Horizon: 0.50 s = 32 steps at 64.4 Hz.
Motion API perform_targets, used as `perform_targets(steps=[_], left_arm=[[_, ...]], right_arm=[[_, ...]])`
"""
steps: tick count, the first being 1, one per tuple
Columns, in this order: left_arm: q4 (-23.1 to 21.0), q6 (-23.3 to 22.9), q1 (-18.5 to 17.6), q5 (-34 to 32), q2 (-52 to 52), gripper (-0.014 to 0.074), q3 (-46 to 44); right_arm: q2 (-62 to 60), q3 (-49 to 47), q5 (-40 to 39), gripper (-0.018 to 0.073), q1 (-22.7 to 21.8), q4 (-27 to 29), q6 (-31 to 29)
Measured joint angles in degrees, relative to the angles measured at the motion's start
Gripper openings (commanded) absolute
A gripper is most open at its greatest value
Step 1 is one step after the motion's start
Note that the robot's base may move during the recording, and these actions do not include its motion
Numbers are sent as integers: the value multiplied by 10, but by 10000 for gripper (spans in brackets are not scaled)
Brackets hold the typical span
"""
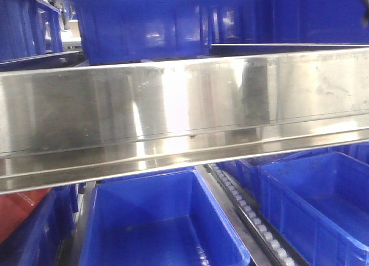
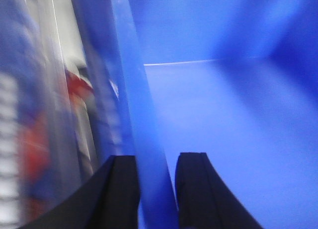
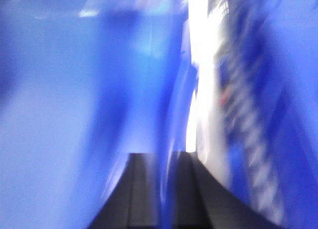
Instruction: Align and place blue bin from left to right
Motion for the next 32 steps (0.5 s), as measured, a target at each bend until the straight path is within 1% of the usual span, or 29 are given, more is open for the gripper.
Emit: perform_targets(steps=[2, 11, 16, 19, 29, 32], left_arm=[[4, -2, -2, 9, 8, -8, 0], [5, -5, -3, -5, 36, -8, 0], [8, -11, -3, -18, 49, -8, 0], [17, -12, -3, -19, 56, -8, -1], [48, -46, -3, -43, 78, -8, -3], [52, -56, 0, -49, 87, -8, -3]], right_arm=[[9, 0, -16, -79, -4, -1, -1], [44, 0, -62, -79, -15, -4, -12], [62, 0, -72, -79, -17, -4, -12], [70, 0, -75, -79, -17, -4, -12], [86, 0, -79, -79, -18, -4, -15], [86, 0, -82, -65, -18, -4, -15]])
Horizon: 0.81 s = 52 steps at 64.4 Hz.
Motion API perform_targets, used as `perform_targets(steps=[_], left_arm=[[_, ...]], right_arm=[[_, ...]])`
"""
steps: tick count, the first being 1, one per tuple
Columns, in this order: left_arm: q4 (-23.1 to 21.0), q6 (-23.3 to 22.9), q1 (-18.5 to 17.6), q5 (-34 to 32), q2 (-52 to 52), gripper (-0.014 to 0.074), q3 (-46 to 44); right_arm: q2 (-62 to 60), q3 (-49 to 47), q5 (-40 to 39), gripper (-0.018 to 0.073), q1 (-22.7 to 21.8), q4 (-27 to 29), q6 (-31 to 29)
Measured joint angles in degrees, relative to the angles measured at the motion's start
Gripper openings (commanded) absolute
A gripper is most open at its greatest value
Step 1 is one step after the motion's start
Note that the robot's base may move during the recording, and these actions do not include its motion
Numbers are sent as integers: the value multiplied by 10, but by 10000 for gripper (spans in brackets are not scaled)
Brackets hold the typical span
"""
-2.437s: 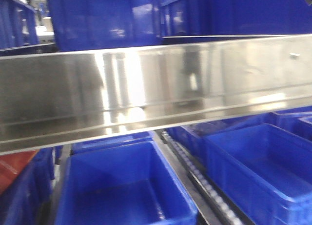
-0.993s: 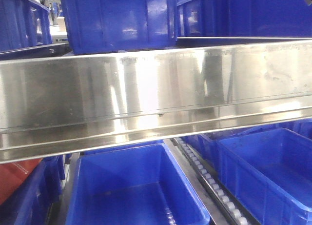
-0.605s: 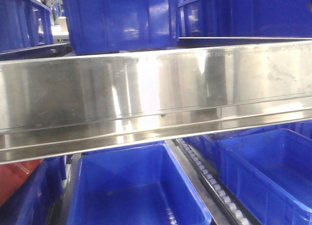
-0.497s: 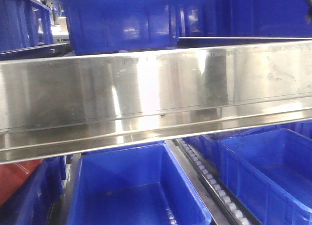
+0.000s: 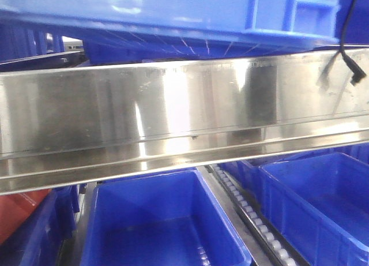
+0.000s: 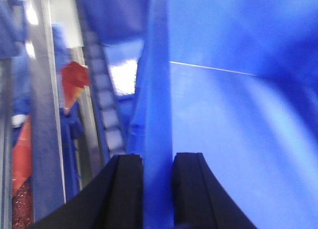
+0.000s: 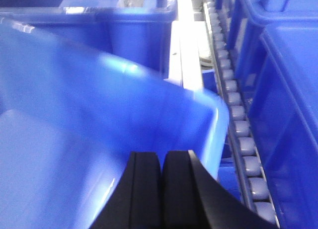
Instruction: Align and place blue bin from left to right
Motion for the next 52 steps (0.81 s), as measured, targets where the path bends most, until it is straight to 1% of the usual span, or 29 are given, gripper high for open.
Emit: perform_targets(steps=[4, 7, 12, 14, 15, 19, 20, 22, 23, 25, 28, 30, 35, 40, 43, 46, 51, 52], left_arm=[[2, -11, 6, -8, 9, 0, 0], [2, -20, 10, -14, 17, 20, 0], [1, -27, 12, -23, 29, 111, 0], [-4, -28, 13, -25, 34, 153, 0], [-6, -28, 13, -25, 36, 199, 0], [-8, -28, 13, -30, 39, 304, 0], [-9, -28, 13, -32, 39, 345, 0], [-11, -28, 13, -38, 39, 401, 0], [-11, -28, 13, -39, 39, 443, 0], [-11, -28, 13, -42, 39, 496, 0], [-13, -28, 13, -44, 39, 578, -1], [-13, -28, 13, -44, 39, 614, -1], [-13, -28, 13, -44, 38, 607, -1], [-14, -28, 13, -44, 29, 601, -1], [-15, -28, 13, -44, 22, 601, -1], [-15, -28, 13, -44, 12, 601, -1], [-15, -16, 13, -43, -9, 596, -1], [-15, -12, 13, -41, -13, 588, -1]], right_arm=[[0, 0, -2, -15, 0, 0, -1], [0, 0, -3, 56, -1, 0, -1], [0, 0, -2, 198, -1, 0, -1], [0, 0, -2, 266, -1, 0, -1], [0, 0, -2, 306, -1, 0, -1], [0, 0, -2, 410, -1, 0, -1], [0, 0, 0, 438, -1, 0, -1], [0, 0, 0, 471, -1, 0, -1], [0, 0, 0, 480, -1, 0, -1], [0, 0, 1, 491, -1, 0, -1], [-1, 0, 2, 489, -1, 0, -1], [-3, 0, 2, 484, -1, 0, -1], [-9, 0, 5, 469, -1, 0, -1], [-16, 0, 8, 417, -2, 0, -1], [-22, 0, 11, 371, -2, 0, -1], [-29, 0, 14, 302, -2, 0, 3], [-39, 0, 21, 172, -2, 0, 3], [-42, 0, 23, 134, -2, 0, 3]])
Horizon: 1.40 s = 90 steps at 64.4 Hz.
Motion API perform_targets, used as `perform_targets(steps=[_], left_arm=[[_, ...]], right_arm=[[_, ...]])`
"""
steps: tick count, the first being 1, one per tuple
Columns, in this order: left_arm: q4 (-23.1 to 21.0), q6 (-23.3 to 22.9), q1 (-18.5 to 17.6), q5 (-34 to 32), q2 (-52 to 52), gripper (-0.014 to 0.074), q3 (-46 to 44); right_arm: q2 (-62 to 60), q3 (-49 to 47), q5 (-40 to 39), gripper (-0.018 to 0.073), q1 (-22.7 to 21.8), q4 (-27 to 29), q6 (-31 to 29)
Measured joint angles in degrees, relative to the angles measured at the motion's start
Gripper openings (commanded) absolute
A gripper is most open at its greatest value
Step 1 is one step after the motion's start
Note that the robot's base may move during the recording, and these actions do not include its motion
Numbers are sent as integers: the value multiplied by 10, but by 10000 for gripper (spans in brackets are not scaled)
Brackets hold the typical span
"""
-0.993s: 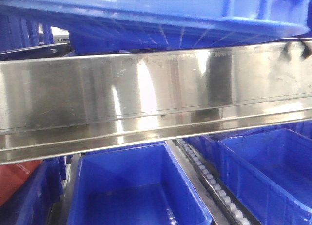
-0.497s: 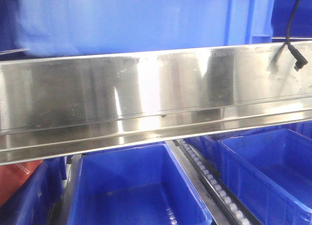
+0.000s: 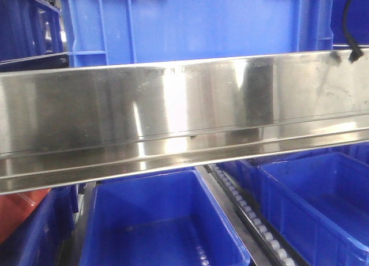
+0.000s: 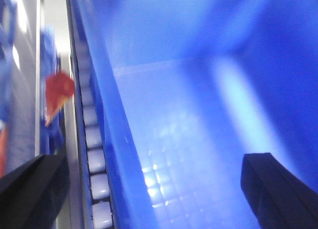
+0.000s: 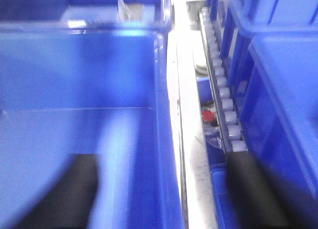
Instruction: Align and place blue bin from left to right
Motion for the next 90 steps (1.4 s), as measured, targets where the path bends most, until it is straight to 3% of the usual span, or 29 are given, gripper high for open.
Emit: perform_targets(steps=[4, 9, 21, 31, 45, 59, 68, 90], left_arm=[[-1, 23, 0, 9, -19, 538, 0], [-2, 52, 0, 24, -41, 377, 0], [-5, 94, 0, 57, -78, -40, 7], [-2, 102, 0, 47, -124, 4, 61], [2, 103, 0, -66, -231, 4, 202], [9, 104, 0, -187, -356, 4, 346], [25, 104, 0, -239, -438, 4, 422], [53, 111, 0, -271, -613, 4, 547]], right_arm=[[-11, 0, 11, 10, 0, 1, 0], [-25, 0, 23, -102, 0, 11, 0], [-45, 0, 50, -79, 0, 25, 0], [-58, 9, 55, -79, 0, 25, -4], [-119, 103, 10, -79, 0, 25, -35], [-220, 295, -117, -79, 8, 25, -67], [-308, 432, -210, -79, 36, 25, -88], [-516, 662, -350, -79, 74, 25, -94]])
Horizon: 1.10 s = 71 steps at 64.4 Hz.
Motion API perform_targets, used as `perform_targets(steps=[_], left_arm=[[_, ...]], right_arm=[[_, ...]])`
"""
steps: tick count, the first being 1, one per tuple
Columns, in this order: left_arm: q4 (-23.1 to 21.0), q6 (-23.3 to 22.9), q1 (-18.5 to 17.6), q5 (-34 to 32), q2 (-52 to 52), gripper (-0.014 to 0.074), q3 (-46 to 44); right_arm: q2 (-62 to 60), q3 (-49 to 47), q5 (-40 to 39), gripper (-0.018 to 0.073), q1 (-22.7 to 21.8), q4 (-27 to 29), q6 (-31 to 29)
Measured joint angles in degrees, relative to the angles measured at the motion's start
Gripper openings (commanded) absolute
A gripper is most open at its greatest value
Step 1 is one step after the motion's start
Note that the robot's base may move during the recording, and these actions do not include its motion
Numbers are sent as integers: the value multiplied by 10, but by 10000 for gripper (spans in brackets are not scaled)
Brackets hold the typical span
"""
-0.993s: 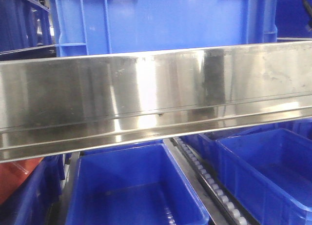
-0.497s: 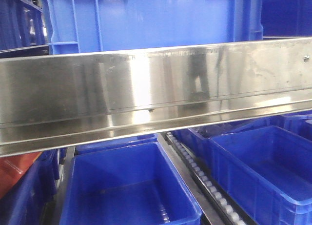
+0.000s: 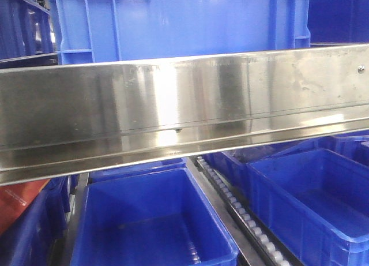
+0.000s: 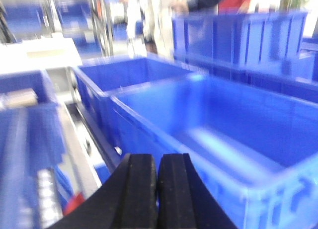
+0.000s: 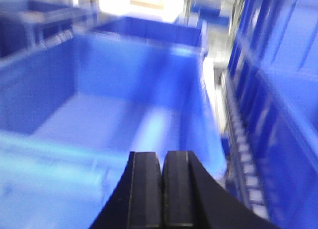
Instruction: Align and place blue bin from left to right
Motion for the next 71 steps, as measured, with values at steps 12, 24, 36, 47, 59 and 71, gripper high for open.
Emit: perform_targets(steps=[12, 24, 36, 47, 59, 71], left_arm=[[1, 9, 0, -5, -101, 4, 63], [2, 9, 0, -6, -195, 4, 133], [2, 9, 0, -6, -271, 4, 195], [2, 9, 0, -6, -287, 4, 215], [2, 9, 0, -6, -288, 4, 217], [2, 9, 0, -6, -288, 4, 217]], right_arm=[[-113, 83, -21, -79, 0, 0, 0], [-216, 170, -39, -79, 0, 0, 0], [-303, 268, -73, -79, 0, 0, 0], [-322, 307, -94, -79, 0, 0, 0], [-322, 309, -111, -79, 0, 0, -1], [-322, 309, -111, -79, 0, 0, -1]])
